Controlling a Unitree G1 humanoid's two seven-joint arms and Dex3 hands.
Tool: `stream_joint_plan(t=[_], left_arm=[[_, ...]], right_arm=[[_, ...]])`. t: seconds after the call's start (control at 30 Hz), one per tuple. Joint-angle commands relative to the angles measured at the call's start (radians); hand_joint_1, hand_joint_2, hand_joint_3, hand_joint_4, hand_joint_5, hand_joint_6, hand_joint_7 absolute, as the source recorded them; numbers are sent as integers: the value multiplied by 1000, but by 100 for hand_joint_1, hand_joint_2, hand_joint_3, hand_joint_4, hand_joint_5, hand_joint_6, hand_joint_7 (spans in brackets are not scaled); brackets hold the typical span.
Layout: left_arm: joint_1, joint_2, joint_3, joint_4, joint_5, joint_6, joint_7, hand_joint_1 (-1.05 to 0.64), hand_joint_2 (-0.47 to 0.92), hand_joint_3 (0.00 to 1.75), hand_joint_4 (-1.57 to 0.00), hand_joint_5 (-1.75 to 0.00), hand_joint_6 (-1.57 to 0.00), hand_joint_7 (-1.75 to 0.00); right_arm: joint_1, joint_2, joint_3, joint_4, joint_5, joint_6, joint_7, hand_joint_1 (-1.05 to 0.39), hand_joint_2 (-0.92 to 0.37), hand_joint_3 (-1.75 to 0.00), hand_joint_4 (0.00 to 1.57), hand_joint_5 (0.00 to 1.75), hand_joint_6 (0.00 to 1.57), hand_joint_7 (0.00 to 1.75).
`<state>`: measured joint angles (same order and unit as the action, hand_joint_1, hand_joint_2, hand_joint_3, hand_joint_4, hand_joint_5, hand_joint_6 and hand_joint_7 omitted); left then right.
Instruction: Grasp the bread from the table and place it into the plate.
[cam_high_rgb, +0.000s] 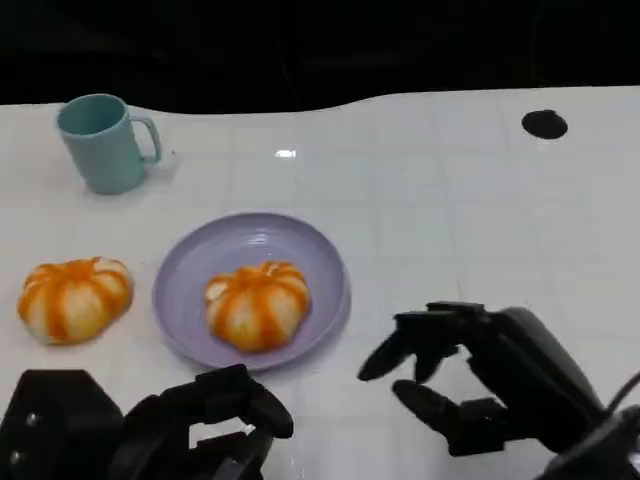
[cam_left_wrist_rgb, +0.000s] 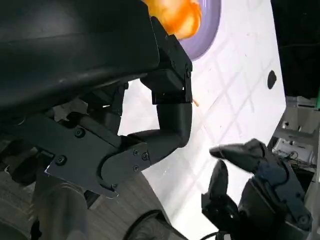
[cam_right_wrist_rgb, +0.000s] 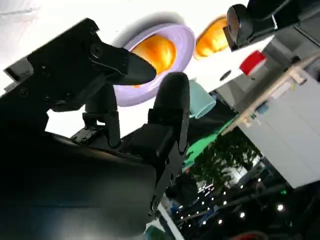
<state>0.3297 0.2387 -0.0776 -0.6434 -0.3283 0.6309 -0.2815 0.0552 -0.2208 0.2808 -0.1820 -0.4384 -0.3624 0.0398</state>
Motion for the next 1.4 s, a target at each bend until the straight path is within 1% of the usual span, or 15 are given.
stream_joint_plan(t=[0.03, 0.13, 0.2, 0.37, 0.47, 0.57, 0.8, 0.97, 1.2, 1.4], left_arm=[[7, 18, 14, -4, -7, -10, -11, -34, 77, 82, -65, -175, -59, -147], [8, 21, 19, -3, -12, -9, -16, -34, 77, 81, -65, -175, -59, -147], [9, 21, 21, 0, -16, -13, -20, -33, 77, 81, -65, -175, -59, -146], [11, 23, 22, 7, -18, -21, -23, -33, 77, 80, -66, -175, -60, -145], [12, 27, 24, 10, -19, -25, -23, -33, 77, 80, -66, -175, -60, -145], [13, 28, 22, 13, -17, -31, -24, -33, 77, 80, -66, -175, -60, -144], [15, 37, 19, 14, -12, -32, -20, -34, 79, 75, -62, -175, -60, -140], [20, 40, 22, 25, -13, -55, -24, -32, 80, 74, -64, -175, -62, -140], [25, 50, 37, 25, -24, -57, -30, -31, 80, 75, -65, -175, -61, -141], [29, 52, 31, 26, -14, -69, -32, -32, 80, 75, -66, -175, -63, -141]], right_arm=[[63, -45, -55, -61, -1, -3, 3, -5, -26, -145, 92, 174, 88, 133], [105, -61, -79, -95, -19, 7, 2, -6, -17, -157, 97, 175, 89, 143], [134, -66, -95, -113, -23, 10, 0, -6, -14, -160, 99, 175, 89, 146], [199, -59, -131, -144, -33, 31, -14, -3, -13, -158, 100, 175, 89, 149], [232, -53, -145, -162, -31, 44, -15, 1, -14, -157, 99, 175, 86, 152], [250, -55, -155, -157, -43, 35, -27, 2, -14, -157, 97, 175, 84, 153], [253, -50, -157, -115, -61, 27, -59, 6, -15, -156, 96, 175, 83, 152], [240, -46, -150, -75, -72, 15, -84, 9, -15, -153, 95, 175, 82, 151], [226, -37, -141, -61, -106, 22, -101, 8, -15, -151, 96, 175, 84, 150], [225, -34, -145, -58, -110, 21, -105, 8, -15, -150, 96, 175, 85, 150]])
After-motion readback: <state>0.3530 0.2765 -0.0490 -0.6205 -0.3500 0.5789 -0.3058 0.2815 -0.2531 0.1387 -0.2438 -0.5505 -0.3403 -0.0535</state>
